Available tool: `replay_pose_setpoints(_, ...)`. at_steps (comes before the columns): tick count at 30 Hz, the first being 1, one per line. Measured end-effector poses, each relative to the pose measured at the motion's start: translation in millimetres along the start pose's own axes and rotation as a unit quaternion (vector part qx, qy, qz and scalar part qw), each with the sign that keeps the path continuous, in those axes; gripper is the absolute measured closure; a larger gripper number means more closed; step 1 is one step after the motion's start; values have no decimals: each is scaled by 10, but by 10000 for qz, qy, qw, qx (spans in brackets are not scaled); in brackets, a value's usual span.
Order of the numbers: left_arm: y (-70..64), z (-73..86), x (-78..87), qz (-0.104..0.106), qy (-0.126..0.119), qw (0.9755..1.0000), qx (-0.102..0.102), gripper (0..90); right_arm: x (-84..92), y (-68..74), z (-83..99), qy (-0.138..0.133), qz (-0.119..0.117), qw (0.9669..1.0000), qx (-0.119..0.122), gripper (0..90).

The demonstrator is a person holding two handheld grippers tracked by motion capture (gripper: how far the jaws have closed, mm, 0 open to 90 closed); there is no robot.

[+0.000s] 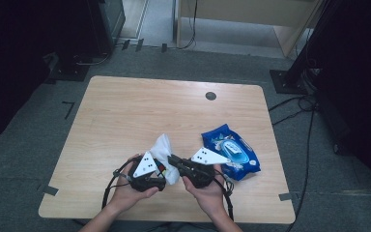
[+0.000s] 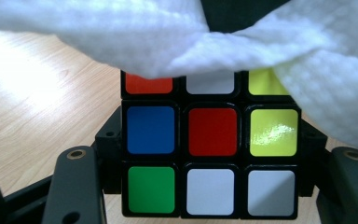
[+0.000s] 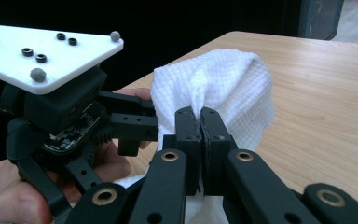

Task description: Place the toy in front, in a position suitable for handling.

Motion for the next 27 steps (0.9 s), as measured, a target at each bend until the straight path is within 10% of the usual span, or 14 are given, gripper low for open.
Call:
replay_pose_setpoints(14,11,-34,75,-47,-138,9999,-4,342,-81,-281,152,258,497,9983,-143,890)
replay_pose_setpoints(20,70,-44,148,-58,-283,9996,73,342,-172,-411,259,794,724,9940,-221,890)
replay_pose_setpoints(27,107,-16,124,-130,-193,9997,107,342,96,-331,37,211,628,9973,-319,890)
Point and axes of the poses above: each handheld gripper's, and its own axes: x roughly backward along the jaws, z roughly out of its underside, y roughly to its left, the point moved 3 cm from there along -x, roughly forward along the jaws, and after that the axes turned 11 degrees about y, right-handed, at the moved point
